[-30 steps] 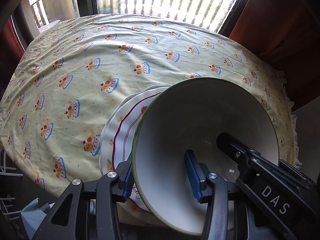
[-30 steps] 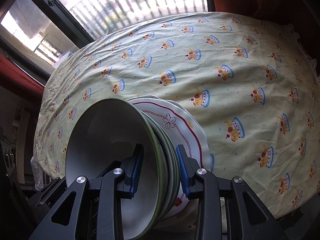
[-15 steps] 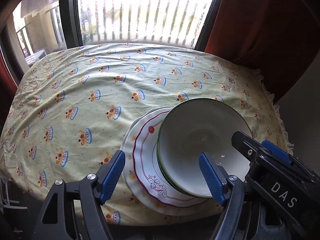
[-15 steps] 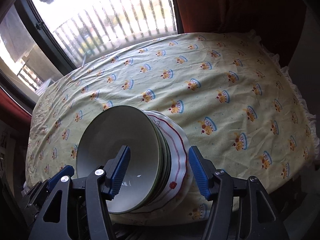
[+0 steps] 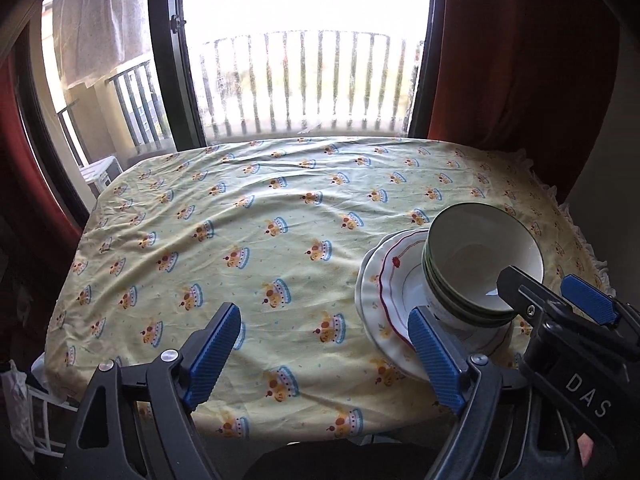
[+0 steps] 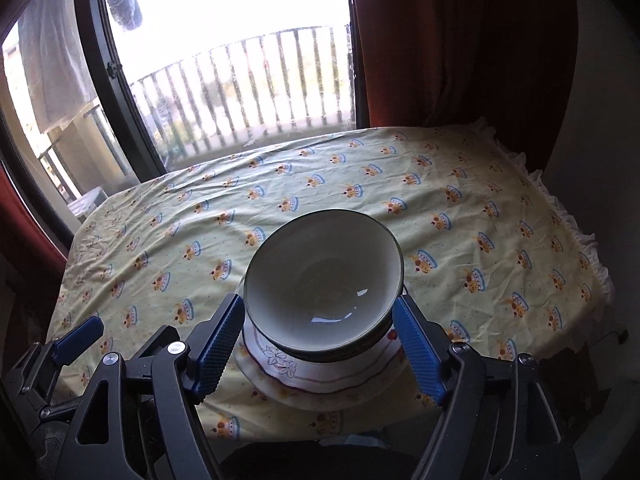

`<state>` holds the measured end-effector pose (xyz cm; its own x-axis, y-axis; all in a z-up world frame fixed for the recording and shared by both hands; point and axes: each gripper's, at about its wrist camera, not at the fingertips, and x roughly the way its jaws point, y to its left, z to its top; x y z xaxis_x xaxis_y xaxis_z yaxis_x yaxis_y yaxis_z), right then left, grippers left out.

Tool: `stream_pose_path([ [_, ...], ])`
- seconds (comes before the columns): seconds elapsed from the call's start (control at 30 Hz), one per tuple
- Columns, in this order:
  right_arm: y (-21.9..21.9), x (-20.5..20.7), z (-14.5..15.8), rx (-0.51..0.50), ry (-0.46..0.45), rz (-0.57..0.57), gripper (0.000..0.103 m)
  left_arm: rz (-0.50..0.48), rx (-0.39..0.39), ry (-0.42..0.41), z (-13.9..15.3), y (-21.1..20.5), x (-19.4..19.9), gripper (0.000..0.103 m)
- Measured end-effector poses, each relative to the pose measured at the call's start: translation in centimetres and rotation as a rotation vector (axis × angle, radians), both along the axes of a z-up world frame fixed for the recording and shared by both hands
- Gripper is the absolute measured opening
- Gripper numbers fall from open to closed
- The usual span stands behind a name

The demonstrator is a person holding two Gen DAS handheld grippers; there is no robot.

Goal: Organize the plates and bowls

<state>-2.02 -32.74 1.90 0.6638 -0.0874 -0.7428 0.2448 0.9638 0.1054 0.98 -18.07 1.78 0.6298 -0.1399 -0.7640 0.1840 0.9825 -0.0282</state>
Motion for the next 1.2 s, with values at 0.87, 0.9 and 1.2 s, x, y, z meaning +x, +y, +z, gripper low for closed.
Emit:
stream_pose_path([
  [0.87,10.2,-5.9,-4.5,-0.023,-0.069,0.094,0.084,0.088,-0.028,-0.073,-3.0,11.3,-6.0,0.089],
  [0.9,10.2,-5.9,-4.5,-0.026,-0.070,0.094,0.084,0.085,-0.029,-0.075,-3.0,11.3,-6.0,0.090],
  [1.2,10.2,-6.2,-3.9,-0.042,-0.083,0.081,0.085,0.080,-0.028,-0.093,-2.6,11.2,-6.1,0.093],
])
